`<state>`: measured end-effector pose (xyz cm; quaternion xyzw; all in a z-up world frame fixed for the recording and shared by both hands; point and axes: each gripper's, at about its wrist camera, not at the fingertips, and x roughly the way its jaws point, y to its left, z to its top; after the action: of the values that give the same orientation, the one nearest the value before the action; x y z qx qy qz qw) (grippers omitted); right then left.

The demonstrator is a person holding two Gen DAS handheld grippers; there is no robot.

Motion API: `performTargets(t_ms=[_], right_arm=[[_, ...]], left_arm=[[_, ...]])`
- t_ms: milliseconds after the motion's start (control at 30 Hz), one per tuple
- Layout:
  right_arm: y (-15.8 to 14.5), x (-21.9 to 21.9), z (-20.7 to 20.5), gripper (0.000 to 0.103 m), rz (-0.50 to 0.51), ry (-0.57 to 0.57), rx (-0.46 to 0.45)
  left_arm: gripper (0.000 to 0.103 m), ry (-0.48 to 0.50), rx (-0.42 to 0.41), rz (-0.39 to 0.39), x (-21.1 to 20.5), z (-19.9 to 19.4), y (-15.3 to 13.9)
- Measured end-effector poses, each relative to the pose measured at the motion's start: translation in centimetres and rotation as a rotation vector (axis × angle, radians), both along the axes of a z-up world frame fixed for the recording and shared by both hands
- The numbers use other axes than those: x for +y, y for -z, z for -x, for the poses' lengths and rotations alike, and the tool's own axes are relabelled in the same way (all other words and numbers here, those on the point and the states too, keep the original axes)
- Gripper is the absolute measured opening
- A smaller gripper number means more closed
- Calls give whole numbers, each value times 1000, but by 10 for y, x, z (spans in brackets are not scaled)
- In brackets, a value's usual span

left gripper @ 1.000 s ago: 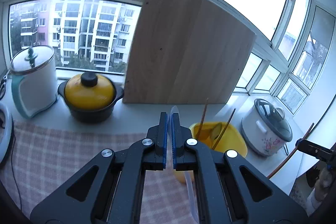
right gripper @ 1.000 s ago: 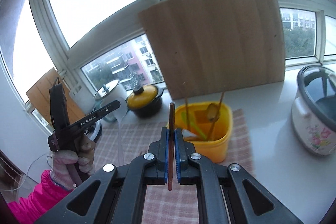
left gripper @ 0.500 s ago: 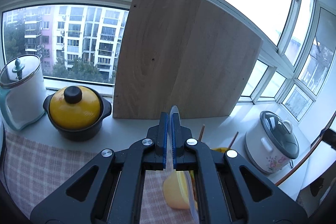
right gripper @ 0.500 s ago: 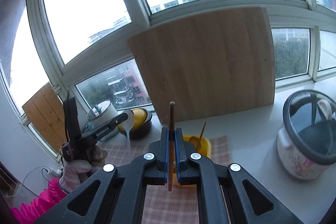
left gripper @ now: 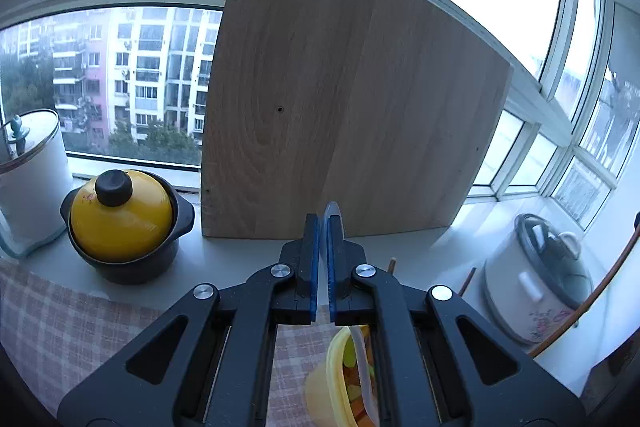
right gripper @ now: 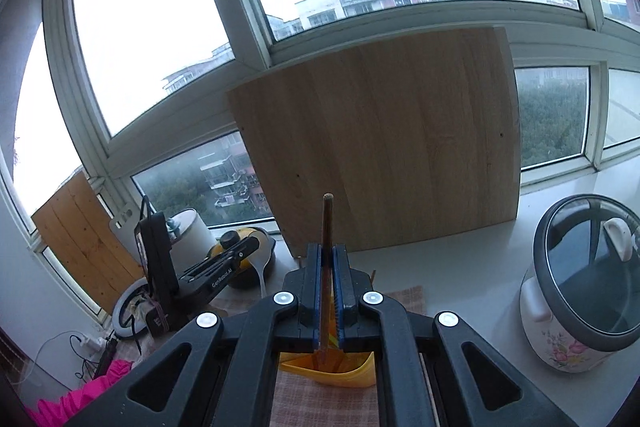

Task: Organize utensils
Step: 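Lower the clear spoon and chopstick into the yellow container and open both grippers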

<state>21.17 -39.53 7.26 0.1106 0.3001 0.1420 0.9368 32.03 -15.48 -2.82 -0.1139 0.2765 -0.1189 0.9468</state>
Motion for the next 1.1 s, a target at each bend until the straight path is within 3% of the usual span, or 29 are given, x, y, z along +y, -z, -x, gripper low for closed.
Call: performTargets(t_ms=[233, 533, 767, 867, 900, 933, 1100], right_arm=[[25, -4, -16, 3, -18, 13, 62], [49, -1, -24, 3, -15, -3, 128], [63, 1, -26, 4, -19, -4, 164], [68, 4, -26, 9, -12, -18, 183], [70, 4, -24, 21, -9, -14, 186], [72, 4, -23, 31, -9, -11, 187], [77, 7, -21, 32, -1, -10, 201]], left_arm=[[1, 15, -15, -8, -7, 5, 5], [1, 49, 15, 66, -6, 8, 8], [1, 107, 43, 63, -12, 16, 6], [15, 127, 50, 61, -13, 20, 4], [24, 131, 52, 62, -13, 22, 4], [27, 135, 52, 67, -12, 23, 3], [27, 136, 50, 57, -12, 29, 2]])
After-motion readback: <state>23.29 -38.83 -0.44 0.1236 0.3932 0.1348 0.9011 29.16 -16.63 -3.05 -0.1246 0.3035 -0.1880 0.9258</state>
